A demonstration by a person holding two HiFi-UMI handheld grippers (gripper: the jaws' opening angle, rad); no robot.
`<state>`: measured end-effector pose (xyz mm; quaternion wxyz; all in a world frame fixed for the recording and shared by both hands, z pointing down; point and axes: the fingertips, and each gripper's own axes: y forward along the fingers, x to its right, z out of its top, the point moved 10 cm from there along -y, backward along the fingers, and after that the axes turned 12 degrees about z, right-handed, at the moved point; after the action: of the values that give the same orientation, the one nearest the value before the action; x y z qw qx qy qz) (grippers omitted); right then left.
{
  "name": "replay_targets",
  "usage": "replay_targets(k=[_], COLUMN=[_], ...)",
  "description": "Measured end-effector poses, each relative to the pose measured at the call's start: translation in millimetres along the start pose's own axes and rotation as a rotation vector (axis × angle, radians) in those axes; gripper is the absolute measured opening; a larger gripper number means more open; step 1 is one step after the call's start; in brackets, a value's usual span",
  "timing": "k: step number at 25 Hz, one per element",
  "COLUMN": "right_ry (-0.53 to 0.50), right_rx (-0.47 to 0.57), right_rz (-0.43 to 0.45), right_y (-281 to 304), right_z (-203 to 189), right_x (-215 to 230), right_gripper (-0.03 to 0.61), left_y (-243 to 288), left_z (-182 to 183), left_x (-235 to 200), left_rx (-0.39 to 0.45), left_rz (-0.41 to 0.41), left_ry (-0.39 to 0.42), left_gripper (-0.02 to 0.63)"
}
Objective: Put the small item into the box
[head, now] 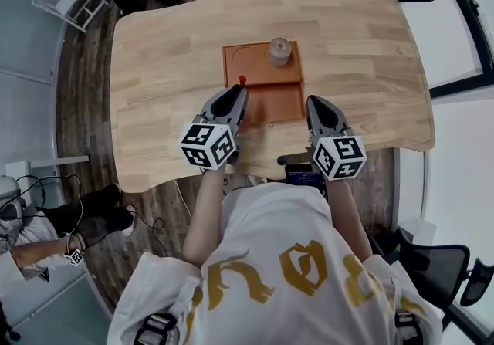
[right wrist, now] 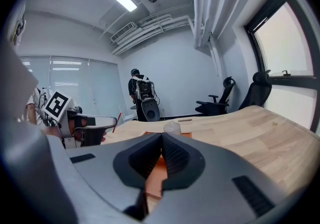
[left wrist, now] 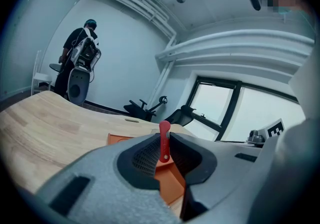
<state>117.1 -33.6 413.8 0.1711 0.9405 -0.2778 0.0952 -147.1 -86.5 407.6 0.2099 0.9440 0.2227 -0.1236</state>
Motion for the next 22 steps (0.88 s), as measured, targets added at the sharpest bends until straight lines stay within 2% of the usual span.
replay_targets(k=[12, 22], right_ry=[0.011, 0.010], right_rx=[-0.080, -0.148], right_rz=[0.004, 0.002], right_y=[16, 30], right_z=[-18, -31], right_x=[15, 33], right_gripper=[0.012, 0.012], left_y=[17, 34], left_z=[-22, -36], left_x=[-11, -15], left_rx=[-0.088, -0.158], left_rz=[0.005, -0.011], left_ry=[-0.005, 0.030], left_gripper=[0.058, 0.057])
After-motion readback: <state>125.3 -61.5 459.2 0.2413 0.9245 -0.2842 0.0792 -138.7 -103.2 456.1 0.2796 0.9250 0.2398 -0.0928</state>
